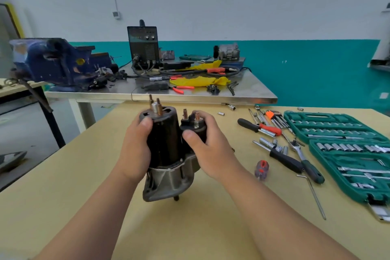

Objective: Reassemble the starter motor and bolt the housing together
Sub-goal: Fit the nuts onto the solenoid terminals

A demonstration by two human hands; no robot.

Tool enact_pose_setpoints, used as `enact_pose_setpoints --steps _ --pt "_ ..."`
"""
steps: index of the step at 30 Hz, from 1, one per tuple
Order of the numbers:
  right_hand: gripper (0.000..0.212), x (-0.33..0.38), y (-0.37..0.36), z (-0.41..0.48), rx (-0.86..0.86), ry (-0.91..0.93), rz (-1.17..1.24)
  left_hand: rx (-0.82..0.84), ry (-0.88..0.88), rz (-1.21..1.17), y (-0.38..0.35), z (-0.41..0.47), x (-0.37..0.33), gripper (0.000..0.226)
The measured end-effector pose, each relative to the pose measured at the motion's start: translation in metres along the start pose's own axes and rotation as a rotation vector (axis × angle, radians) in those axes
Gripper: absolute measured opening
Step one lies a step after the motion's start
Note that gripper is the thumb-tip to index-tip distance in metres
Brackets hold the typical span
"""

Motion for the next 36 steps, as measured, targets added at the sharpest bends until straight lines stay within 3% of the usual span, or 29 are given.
enact_pose_setpoints --steps 3,5,8,10,12,14,17,19,25,33,36 --pt "0.056 0.008 -0.015 0.004 -0.11 0.045 -0.071 -0.113 -0.051 0.122 0.018 -0.002 0.006 0.059" --pt "0.059 0.012 -0.022 0.009 -0.077 0.09 -0.106 -0.189 -0.07 0.106 0.03 -0.002 0.009 0.042" --pt "0.042 0.004 -0.013 0.025 -0.003 0.11 0.002 -0.209 -0.164 0.121 0.041 0.004 0.004 0.035" --pt "0.023 -0.017 0.018 0.044 -0.204 0.013 0.012 -0.201 -0.174 0.135 0.045 0.013 0.002 0.032" --pt "0.02 -0.045 0.05 0.057 -0.389 -0.136 -0.078 -0.205 -0.165 0.122 0.053 0.022 0.005 0.031" --pt "0.015 -0.073 0.067 0.063 -0.417 -0.212 -0.244 -0.236 -0.158 0.081 0.063 0.028 0.009 0.04" --pt "0.012 -0.103 0.064 0.072 -0.221 -0.232 -0.591 -0.228 -0.152 -0.02 0.077 0.033 0.016 0.062" --pt "0.017 -0.108 0.049 0.08 -0.032 -0.225 -0.777 -0.189 -0.127 -0.055 0.083 0.035 0.02 0.062" --pt "0.028 -0.1 -0.012 0.084 0.442 -0.14 -1.02 -0.11 -0.111 -0.085 0.085 0.037 0.022 0.073" --pt "0.018 -0.095 -0.018 0.075 0.406 -0.111 -1.003 -0.07 -0.092 -0.102 0.076 0.033 0.016 0.07" --pt "0.012 -0.073 -0.001 0.072 0.262 -0.167 -0.505 -0.081 -0.086 -0.097 0.076 0.031 0.017 0.068"
Point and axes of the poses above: each hand's wrist, its own z-axis towards the middle knuckle, its own y-axis out of the back of the hand, x = y × z, the point moved 4 cm from there along z, towards the middle knuckle, and after that the axes turned 14 degrees about -z, right-handed, at the moved point
